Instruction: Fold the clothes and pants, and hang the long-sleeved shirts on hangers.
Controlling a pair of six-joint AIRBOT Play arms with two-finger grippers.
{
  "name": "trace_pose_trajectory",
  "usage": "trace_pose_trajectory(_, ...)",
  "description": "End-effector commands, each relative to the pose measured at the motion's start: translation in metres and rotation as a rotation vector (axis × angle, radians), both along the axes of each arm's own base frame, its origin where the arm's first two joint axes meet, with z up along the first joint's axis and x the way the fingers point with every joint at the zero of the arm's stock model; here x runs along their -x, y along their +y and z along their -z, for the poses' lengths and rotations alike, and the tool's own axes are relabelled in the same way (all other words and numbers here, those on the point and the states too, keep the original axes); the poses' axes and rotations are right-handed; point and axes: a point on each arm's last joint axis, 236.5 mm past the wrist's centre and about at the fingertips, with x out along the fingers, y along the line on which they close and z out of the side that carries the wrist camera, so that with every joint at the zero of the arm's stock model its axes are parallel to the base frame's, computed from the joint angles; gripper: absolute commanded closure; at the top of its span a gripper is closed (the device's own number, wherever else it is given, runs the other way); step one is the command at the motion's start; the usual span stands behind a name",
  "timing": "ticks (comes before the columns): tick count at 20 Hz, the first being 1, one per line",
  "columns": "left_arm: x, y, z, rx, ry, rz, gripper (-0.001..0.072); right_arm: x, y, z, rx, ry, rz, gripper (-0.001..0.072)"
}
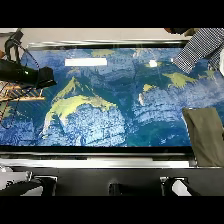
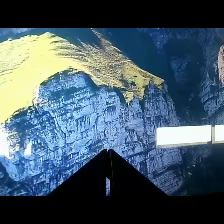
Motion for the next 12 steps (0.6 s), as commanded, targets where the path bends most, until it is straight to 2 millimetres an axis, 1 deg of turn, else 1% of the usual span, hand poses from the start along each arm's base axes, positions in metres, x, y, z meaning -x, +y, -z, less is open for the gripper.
trace_pose_trajectory(1,0.007,0.008,0.021,-0.066,0.034,0.043,0.0689,-0.122,0.060,-0.048,-0.083,-0.413,-0.372,0.0532)
trace_pose_trajectory(2,0.014,0.010,0.036,-0.089,0.060,0.071,0.0689,-0.146,0.096,-0.057,-0.107,-0.456,-0.528,0.0563)
trace_pose_trajectory(3,0.023,0.014,0.051,-0.107,0.091,0.083,0.0689,-0.159,0.132,-0.059,-0.135,-0.468,-0.659,0.0594)
trace_pose_trajectory(4,0.032,0.015,0.066,-0.114,0.119,0.091,0.0689,-0.165,0.172,-0.057,-0.155,-0.447,-0.806,0.0657)
trace_pose_trajectory(5,0.041,0.017,0.078,-0.117,0.135,0.091,0.0689,-0.165,0.206,-0.055,-0.164,-0.414,-0.940,0.0675)
trace_pose_trajectory(6,0.051,0.018,0.088,-0.122,0.152,0.099,0.0689,-0.162,0.242,-0.052,-0.175,-0.378,-1.090,0.0675)
trace_pose_trajectory(7,0.059,0.019,0.095,-0.124,0.167,0.101,0.0689,-0.154,0.271,-0.049,-0.187,-0.338,-1.217,0.0675)
trace_pose_trajectory(8,0.065,0.020,0.099,-0.127,0.177,0.107,0.0689,-0.144,0.294,-0.045,-0.190,-0.290,-1.310,0.0675)
trace_pose_trajectory(9,0.069,0.021,0.101,-0.135,0.176,0.124,0.0689,-0.136,0.309,-0.042,-0.183,-0.248,-1.374,0.0675)
trace_pose_trajectory(11,0.071,0.021,0.102,-0.139,0.182,0.134,0.0689,-0.127,0.330,-0.039,-0.174,-0.207,-1.457,0.0674)
trace_pose_trajectory(12,0.075,0.022,0.104,-0.140,0.200,0.138,0.0688,-0.124,0.337,-0.039,-0.177,-0.205,-1.480,0.0674)
